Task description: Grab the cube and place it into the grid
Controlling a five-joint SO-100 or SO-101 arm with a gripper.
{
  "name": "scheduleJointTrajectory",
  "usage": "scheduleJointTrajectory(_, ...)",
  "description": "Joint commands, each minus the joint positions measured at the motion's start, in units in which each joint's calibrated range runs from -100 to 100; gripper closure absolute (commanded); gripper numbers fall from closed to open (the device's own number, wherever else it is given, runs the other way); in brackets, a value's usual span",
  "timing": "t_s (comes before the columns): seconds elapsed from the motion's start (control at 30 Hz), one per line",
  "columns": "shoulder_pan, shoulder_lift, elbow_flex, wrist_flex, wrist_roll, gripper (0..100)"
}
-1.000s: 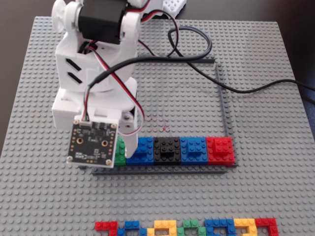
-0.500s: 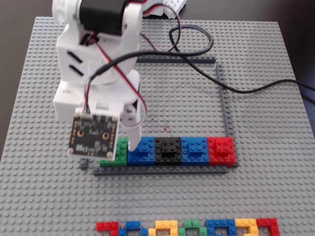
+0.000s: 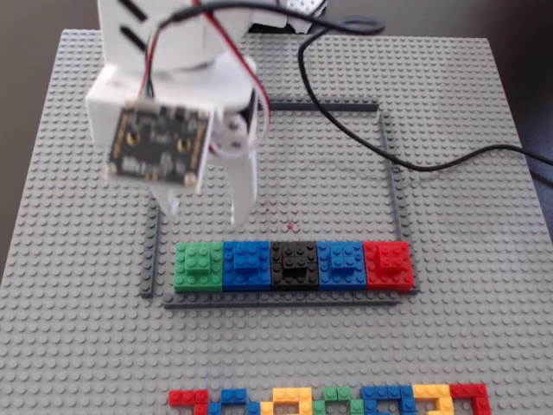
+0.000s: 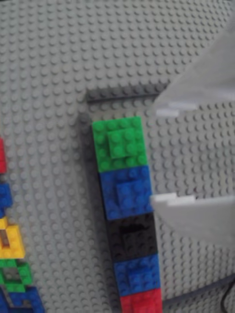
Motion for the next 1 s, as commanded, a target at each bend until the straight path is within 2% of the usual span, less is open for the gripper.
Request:
scheduleJointTrajectory(0.0,-0.2,-11.5,0.0,1.2,-0.2,80)
scheduleJointTrajectory(0.33,-2.5,-30.8,13.0,3.7,-2.0,81)
scheduleJointTrajectory(0.47,-4.3,-38.3,17.7,4.7,-2.9,87)
scheduleJointTrajectory(0.6,-6.6,-46.9,24.0,5.2,-3.6,100)
scheduleJointTrajectory(0.97,-10.3,-71.2,48.0,-0.9,-4.7,100)
